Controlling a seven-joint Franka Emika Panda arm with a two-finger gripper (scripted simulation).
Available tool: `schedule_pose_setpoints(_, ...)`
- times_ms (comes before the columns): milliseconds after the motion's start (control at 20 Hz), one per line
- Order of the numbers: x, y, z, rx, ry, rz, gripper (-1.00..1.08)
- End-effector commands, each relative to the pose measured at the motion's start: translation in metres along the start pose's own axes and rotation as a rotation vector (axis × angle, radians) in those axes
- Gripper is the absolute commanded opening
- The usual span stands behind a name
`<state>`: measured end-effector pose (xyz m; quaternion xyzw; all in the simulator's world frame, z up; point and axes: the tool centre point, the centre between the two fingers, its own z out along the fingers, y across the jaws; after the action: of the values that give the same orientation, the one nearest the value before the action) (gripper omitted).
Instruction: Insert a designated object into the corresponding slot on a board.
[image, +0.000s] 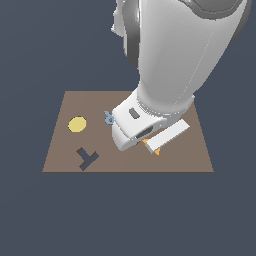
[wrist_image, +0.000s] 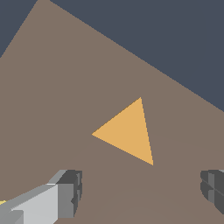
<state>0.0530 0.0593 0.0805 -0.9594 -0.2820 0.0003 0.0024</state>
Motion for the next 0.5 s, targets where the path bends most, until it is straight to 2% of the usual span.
schedule_pose_setpoints(0,0.008,-0.003,0.01,-0.002,0.001,-0.064,1.0)
schedule_pose_setpoints(450,0.023,-0.012,0.03,-0.004,-0.001,-0.179,1.0)
